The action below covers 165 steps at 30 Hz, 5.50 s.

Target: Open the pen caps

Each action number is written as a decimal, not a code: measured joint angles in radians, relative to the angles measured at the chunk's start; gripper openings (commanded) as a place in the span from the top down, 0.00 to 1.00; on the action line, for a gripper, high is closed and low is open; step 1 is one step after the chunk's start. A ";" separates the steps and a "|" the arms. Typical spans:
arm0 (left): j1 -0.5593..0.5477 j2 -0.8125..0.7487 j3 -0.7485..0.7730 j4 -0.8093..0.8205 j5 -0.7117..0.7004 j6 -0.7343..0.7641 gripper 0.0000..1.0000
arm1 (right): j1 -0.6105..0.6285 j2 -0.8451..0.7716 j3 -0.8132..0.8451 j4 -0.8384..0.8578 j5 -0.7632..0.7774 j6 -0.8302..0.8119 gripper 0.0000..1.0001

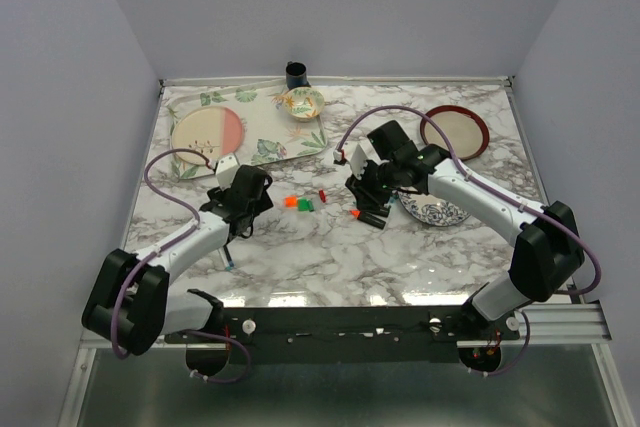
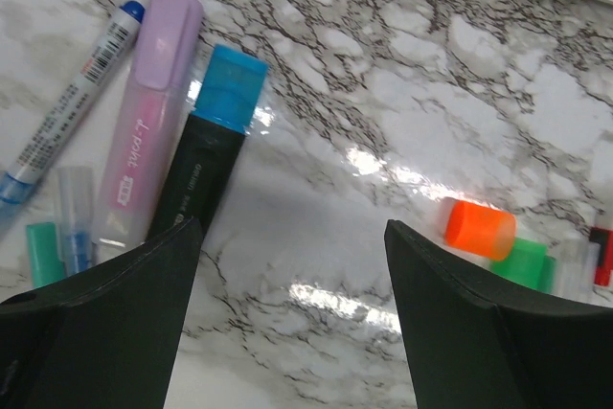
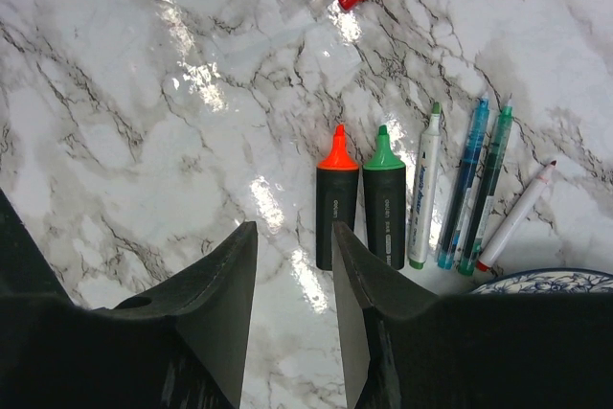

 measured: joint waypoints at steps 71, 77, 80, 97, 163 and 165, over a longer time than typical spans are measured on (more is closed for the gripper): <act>-0.148 -0.217 -0.349 0.739 0.532 -0.298 0.91 | -0.004 0.010 -0.071 0.095 -0.610 0.095 0.52; -0.258 -0.159 -0.336 0.791 0.441 -0.372 0.91 | -0.004 0.011 -0.078 0.144 -0.606 0.148 0.50; -0.288 -0.117 -0.320 0.802 0.402 -0.397 0.91 | -0.005 0.014 -0.080 0.158 -0.599 0.172 0.49; -0.470 -0.028 -0.178 0.750 0.122 -0.504 0.95 | 0.003 0.060 -0.130 0.316 -0.419 0.435 0.49; -0.174 -0.282 -0.309 0.540 0.121 -0.518 1.00 | 0.110 0.112 -0.058 0.154 -0.309 0.193 0.99; -0.111 -0.349 -0.351 0.498 0.127 -0.515 1.00 | 0.119 0.119 -0.052 0.144 -0.296 0.179 0.99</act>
